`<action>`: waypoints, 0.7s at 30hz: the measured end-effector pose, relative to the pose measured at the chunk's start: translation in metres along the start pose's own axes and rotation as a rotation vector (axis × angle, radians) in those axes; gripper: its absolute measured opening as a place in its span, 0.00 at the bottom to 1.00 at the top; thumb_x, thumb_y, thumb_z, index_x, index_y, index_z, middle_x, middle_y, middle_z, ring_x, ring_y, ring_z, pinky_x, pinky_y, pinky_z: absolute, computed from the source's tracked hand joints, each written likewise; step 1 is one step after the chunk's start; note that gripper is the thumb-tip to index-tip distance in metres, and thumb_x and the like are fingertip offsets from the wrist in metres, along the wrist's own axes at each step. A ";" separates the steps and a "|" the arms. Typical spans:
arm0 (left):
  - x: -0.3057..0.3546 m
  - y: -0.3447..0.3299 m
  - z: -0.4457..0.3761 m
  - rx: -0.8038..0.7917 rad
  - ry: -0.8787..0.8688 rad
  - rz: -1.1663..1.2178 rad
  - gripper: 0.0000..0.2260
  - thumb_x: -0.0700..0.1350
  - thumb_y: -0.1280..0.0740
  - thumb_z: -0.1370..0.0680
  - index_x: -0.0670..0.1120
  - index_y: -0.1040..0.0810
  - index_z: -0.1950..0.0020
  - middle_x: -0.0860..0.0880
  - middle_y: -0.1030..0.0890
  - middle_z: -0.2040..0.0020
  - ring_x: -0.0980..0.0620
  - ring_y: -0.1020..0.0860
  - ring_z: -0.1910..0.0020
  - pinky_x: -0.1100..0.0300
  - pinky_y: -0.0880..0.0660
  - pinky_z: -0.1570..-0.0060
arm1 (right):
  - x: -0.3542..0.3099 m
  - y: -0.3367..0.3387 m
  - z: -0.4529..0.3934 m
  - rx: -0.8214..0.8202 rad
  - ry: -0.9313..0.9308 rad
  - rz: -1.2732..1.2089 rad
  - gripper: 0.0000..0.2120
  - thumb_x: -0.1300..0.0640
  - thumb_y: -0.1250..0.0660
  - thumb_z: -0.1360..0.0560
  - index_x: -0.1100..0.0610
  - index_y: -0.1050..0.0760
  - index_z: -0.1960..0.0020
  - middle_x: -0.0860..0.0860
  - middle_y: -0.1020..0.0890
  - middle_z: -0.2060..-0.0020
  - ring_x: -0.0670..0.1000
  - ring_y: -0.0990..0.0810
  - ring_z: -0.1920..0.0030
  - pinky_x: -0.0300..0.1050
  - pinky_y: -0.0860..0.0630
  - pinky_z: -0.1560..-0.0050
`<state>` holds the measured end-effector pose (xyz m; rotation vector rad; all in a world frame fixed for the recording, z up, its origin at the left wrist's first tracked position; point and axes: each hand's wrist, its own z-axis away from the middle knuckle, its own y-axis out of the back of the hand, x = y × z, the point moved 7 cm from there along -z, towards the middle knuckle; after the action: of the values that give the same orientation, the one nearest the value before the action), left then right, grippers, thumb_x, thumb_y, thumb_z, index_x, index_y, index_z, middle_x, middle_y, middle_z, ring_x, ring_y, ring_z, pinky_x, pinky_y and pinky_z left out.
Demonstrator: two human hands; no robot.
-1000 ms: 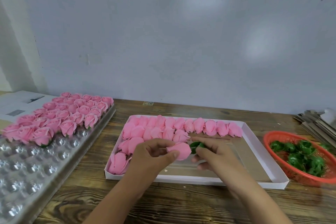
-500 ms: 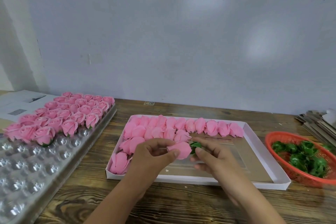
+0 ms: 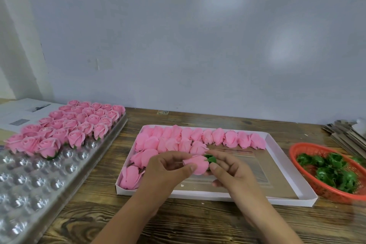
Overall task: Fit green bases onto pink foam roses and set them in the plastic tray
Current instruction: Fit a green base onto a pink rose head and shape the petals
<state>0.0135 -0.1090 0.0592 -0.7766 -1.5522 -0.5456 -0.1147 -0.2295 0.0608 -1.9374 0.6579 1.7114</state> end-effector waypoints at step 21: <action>-0.007 0.002 -0.001 0.002 0.077 0.078 0.14 0.48 0.21 0.35 0.51 0.13 0.50 0.49 0.14 0.59 0.54 0.16 0.59 0.65 0.21 0.57 | 0.008 -0.002 0.001 0.019 0.116 0.081 0.19 0.70 0.38 0.22 0.51 0.24 0.37 0.45 0.15 0.46 0.44 0.17 0.49 0.37 0.22 0.59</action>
<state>0.0162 -0.1097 0.0526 -0.8021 -1.4452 -0.5102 -0.1135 -0.2281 0.0530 -2.0344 0.8020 1.6435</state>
